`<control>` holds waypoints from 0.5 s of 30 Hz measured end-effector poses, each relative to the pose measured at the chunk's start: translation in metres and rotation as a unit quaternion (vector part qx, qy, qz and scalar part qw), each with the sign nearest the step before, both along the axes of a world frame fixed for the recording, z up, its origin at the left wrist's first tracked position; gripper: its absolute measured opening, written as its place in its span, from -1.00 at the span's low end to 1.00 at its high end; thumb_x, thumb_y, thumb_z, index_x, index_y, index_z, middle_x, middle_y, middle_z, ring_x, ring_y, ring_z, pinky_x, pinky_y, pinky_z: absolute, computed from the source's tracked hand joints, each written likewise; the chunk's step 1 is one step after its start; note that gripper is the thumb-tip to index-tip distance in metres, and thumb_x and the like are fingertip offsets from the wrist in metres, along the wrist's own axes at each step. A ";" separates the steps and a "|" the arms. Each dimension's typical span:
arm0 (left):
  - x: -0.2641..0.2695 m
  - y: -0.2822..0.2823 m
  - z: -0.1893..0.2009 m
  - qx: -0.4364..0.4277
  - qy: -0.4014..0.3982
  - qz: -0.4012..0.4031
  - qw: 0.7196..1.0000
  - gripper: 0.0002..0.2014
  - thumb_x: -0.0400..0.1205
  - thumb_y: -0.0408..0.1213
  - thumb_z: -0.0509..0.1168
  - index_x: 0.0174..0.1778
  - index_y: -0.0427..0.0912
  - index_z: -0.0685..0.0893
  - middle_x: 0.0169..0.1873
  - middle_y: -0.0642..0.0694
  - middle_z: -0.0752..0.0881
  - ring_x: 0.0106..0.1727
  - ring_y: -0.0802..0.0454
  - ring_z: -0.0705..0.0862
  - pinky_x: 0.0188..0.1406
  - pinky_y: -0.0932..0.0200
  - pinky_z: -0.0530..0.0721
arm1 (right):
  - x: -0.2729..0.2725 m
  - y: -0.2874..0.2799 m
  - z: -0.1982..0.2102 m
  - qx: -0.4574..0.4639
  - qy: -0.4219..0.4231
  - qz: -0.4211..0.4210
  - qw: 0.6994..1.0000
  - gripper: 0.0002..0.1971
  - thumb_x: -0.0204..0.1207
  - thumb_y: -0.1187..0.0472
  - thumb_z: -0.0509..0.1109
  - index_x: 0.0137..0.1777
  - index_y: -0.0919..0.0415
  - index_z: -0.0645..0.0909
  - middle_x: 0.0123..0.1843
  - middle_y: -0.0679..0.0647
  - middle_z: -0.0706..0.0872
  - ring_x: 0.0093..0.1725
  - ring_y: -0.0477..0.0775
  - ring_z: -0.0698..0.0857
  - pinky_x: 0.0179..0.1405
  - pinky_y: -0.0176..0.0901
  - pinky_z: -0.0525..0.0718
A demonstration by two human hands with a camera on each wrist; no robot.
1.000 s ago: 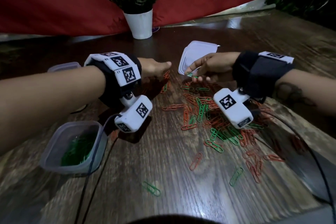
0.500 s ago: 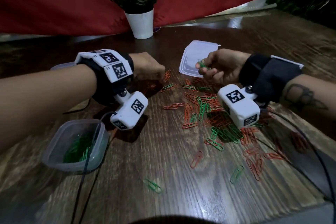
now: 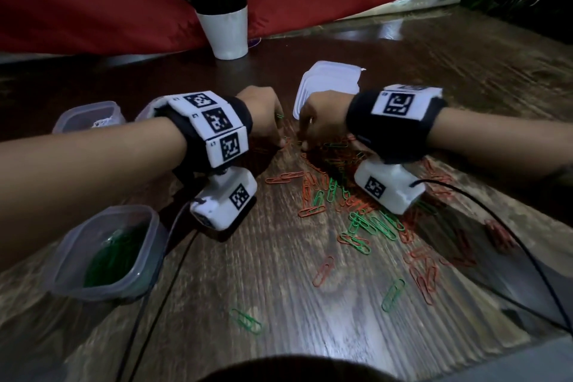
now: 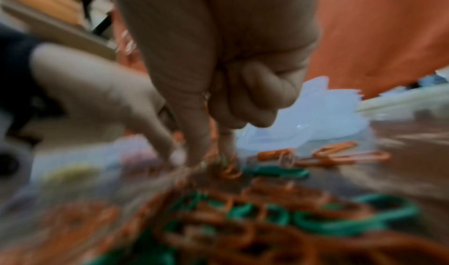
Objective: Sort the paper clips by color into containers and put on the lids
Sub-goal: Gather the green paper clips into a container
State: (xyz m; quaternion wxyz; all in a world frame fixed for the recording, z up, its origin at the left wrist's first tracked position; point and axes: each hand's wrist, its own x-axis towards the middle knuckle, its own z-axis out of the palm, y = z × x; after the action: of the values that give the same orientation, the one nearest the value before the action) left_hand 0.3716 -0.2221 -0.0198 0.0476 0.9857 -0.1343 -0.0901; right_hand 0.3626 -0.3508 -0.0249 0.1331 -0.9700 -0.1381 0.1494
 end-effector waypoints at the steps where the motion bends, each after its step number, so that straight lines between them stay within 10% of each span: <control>1: 0.001 -0.001 0.000 0.009 0.013 -0.003 1.000 -0.78 0.40 -0.14 0.54 -0.24 -0.18 0.70 -0.36 -0.05 0.62 -0.19 0.01 0.56 -0.22 0.20 0.44 | 0.001 0.004 0.000 -0.025 -0.002 0.007 1.000 -0.79 0.45 0.15 0.48 0.05 0.19 0.70 -0.03 0.07 0.68 -0.07 0.02 0.58 -0.16 -0.20 0.51; 8: 0.005 0.004 -0.002 -0.054 0.186 0.075 0.978 -0.75 0.57 -0.19 0.38 -0.19 -0.36 0.72 -0.37 -0.23 0.61 -0.39 -0.08 0.51 -0.41 0.23 0.45 | 0.001 0.000 0.007 -0.014 0.056 -0.017 0.998 -0.89 0.56 0.17 0.30 -0.14 0.21 0.56 -0.23 0.07 0.56 -0.27 0.07 0.55 -0.32 -0.18 0.50; 15: 0.003 0.012 0.006 -0.290 0.188 0.166 0.924 -0.69 0.57 -0.28 0.06 -0.54 -0.16 0.32 -0.74 0.02 0.24 -0.73 0.15 0.13 -0.72 0.47 0.03 | -0.006 -0.030 -0.001 0.322 0.207 -0.141 0.913 -0.68 0.60 0.31 0.01 -0.41 0.17 0.31 -0.71 -0.09 0.24 -0.77 -0.17 0.14 -0.82 -0.45 0.07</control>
State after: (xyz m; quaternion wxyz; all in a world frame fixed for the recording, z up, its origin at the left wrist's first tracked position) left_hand 0.3748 -0.2102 -0.0142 0.3700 0.9020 0.0219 -0.2215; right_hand 0.3568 -0.3805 -0.0264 0.4839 -0.8311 -0.0095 0.2741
